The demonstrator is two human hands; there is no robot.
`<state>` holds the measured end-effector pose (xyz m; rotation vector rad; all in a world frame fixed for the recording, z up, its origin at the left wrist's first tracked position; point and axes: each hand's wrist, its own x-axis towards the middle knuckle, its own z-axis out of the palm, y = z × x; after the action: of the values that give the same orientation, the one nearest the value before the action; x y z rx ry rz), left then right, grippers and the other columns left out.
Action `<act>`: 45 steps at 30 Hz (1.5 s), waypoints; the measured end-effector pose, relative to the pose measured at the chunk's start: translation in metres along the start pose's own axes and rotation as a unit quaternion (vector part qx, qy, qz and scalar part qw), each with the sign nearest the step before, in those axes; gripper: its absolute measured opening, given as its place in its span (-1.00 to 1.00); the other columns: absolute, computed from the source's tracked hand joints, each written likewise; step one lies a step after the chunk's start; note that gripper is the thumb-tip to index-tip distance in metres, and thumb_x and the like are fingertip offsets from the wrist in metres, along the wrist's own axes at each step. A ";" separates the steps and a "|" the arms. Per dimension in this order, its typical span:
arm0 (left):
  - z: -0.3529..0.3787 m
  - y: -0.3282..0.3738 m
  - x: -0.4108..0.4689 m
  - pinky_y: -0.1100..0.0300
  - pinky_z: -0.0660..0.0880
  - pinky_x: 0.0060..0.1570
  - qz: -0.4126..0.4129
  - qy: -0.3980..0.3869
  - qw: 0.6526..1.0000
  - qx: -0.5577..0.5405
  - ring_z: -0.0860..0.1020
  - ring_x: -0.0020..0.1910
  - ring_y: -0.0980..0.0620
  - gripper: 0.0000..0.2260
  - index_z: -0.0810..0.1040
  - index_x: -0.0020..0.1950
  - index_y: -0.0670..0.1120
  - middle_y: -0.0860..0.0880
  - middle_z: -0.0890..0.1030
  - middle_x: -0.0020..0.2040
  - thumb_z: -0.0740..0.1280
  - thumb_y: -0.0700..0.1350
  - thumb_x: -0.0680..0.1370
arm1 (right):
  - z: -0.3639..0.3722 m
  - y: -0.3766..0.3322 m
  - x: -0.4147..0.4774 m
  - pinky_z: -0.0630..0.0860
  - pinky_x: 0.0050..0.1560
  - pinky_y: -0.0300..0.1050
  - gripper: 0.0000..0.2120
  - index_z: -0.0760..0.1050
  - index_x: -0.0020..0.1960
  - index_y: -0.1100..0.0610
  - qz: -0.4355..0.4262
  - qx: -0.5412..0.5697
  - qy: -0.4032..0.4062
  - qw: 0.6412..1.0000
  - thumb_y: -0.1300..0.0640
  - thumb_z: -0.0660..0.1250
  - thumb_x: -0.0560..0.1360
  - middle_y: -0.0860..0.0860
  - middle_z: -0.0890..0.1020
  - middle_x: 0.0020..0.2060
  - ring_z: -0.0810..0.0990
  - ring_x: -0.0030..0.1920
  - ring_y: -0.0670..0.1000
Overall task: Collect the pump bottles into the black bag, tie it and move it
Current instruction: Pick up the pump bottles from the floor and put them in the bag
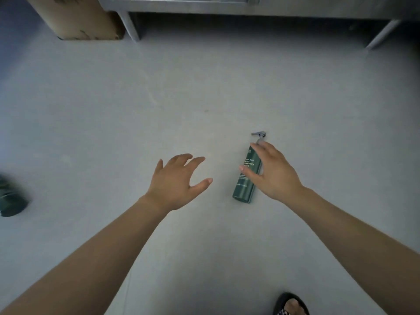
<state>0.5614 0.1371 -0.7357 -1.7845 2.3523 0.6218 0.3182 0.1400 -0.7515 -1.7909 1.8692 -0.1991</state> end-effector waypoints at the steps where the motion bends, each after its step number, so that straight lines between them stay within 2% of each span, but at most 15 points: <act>1: 0.024 -0.004 0.010 -0.18 0.10 0.42 0.000 -0.005 1.000 0.001 0.21 0.48 0.02 -0.43 0.20 0.47 0.17 0.01 0.29 0.49 0.06 0.35 0.50 | 0.018 0.015 0.008 0.28 0.37 0.06 -0.29 0.11 0.50 0.01 0.007 0.007 0.005 1.000 -0.27 0.21 0.47 0.00 0.12 0.52 0.12 0.49 0.05; 4: 0.082 -0.009 0.037 -0.18 0.11 0.43 -0.006 -0.009 1.000 -0.013 0.20 0.48 0.02 -0.42 0.18 0.48 0.16 0.02 0.27 0.50 0.07 0.33 0.50 | 0.064 0.053 0.027 0.32 0.36 0.11 -0.27 0.12 0.50 0.01 0.013 0.015 0.020 1.000 -0.27 0.23 0.45 0.03 0.07 0.53 0.14 0.48 0.09; 7: 0.118 -0.010 0.048 -0.17 0.11 0.43 -0.020 -0.019 0.999 -0.028 0.21 0.48 0.00 -0.41 0.18 0.49 0.15 0.01 0.27 0.50 0.09 0.33 0.50 | 0.093 0.072 0.039 0.27 0.37 0.13 -0.26 0.08 0.51 -0.04 0.011 0.004 0.015 1.000 -0.29 0.24 0.44 0.03 -0.04 0.54 0.07 0.51 0.10; 12: 0.138 -0.019 0.047 -0.16 0.16 0.41 -0.045 -0.033 0.998 -0.029 0.22 0.47 -0.01 -0.41 0.19 0.48 0.14 0.01 0.26 0.50 0.11 0.33 0.49 | 0.107 0.070 0.052 0.30 0.35 0.11 -0.16 -0.03 0.53 -0.01 0.050 0.030 0.039 0.998 -0.28 0.28 0.42 0.06 -0.12 0.54 0.06 0.51 0.11; 16: 0.159 -0.027 0.063 -0.12 0.19 0.42 -0.037 -0.008 0.999 -0.026 0.16 0.50 -0.03 -0.38 0.15 0.50 0.13 -0.02 0.18 0.54 0.14 0.31 0.49 | 0.118 0.069 0.065 0.30 0.33 0.13 -0.10 -0.10 0.53 0.00 0.060 0.021 0.037 0.997 -0.25 0.33 0.41 0.10 -0.14 0.54 0.02 0.51 0.16; 21: 0.195 -0.035 0.066 -0.06 0.07 0.45 -0.021 -0.026 0.999 0.003 -0.04 0.55 -0.02 -0.33 -0.01 0.53 0.17 0.00 -0.05 0.58 0.14 0.32 0.50 | 0.126 0.084 0.061 0.20 0.41 0.04 -0.12 -0.07 0.54 0.03 -0.016 0.047 -0.017 0.999 -0.08 0.40 0.43 -0.02 -0.17 0.54 0.05 0.49 0.12; 24: 0.203 -0.041 0.062 -0.06 0.03 0.46 -0.019 -0.028 0.999 0.004 -0.08 0.55 0.00 -0.34 0.00 0.53 0.18 0.01 -0.11 0.59 0.14 0.32 0.50 | 0.126 0.092 0.053 0.27 0.39 -0.01 -0.15 -0.05 0.53 0.02 -0.056 0.068 -0.050 0.995 -0.01 0.41 0.43 -0.13 -0.17 0.53 0.09 0.49 0.02; 28: 0.205 -0.044 0.064 -0.08 0.03 0.46 -0.007 -0.019 1.000 0.017 -0.08 0.55 -0.02 -0.34 -0.01 0.53 0.19 0.01 -0.11 0.59 0.11 0.34 0.50 | 0.131 0.093 0.051 0.34 0.20 -0.14 -0.13 -0.11 0.53 -0.06 -0.025 0.076 -0.039 0.996 0.00 0.38 0.43 -0.10 -0.12 0.53 0.23 0.44 0.02; 32: 0.207 -0.046 0.064 -0.09 0.04 0.46 -0.004 -0.014 1.000 0.022 -0.07 0.55 -0.03 -0.34 -0.01 0.53 0.18 0.00 -0.10 0.59 0.10 0.35 0.50 | 0.136 0.084 0.055 0.44 0.20 0.00 -0.15 -0.14 0.53 -0.09 0.020 0.054 -0.011 0.998 -0.06 0.35 0.44 0.06 0.02 0.52 0.35 0.35 0.13; 36: 0.206 -0.046 0.064 -0.09 0.04 0.46 -0.002 -0.018 1.000 0.022 -0.07 0.55 -0.04 -0.34 -0.02 0.53 0.18 -0.01 -0.10 0.59 0.10 0.34 0.50 | 0.138 0.080 0.051 0.50 0.11 0.06 -0.16 -0.13 0.52 -0.11 0.034 0.035 0.008 0.999 -0.07 0.34 0.46 0.13 0.23 0.38 0.39 0.23 0.14; 42: 0.203 -0.046 0.065 -0.08 0.03 0.46 0.000 -0.037 0.999 0.028 -0.09 0.55 -0.03 -0.36 -0.05 0.53 0.18 0.00 -0.12 0.59 0.08 0.32 0.52 | 0.141 0.075 0.043 0.50 -0.04 -0.01 -0.19 -0.17 0.52 -0.10 0.014 -0.027 -0.002 1.000 -0.08 0.29 0.49 0.13 0.22 0.36 0.40 0.15 0.14; 45: 0.197 -0.045 0.065 -0.08 0.06 0.45 -0.002 -0.044 0.999 0.011 -0.06 0.55 -0.03 -0.39 0.00 0.53 0.18 0.00 -0.09 0.59 0.09 0.29 0.54 | 0.139 0.071 0.045 0.50 0.00 0.00 -0.17 -0.15 0.53 -0.08 0.022 -0.026 -0.011 0.999 -0.06 0.32 0.47 0.14 0.25 0.34 0.40 0.15 0.14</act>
<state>0.5556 0.1463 -0.9476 -1.7161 2.2877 0.6573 0.3223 0.1398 -0.9140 -1.7773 1.9132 -0.1153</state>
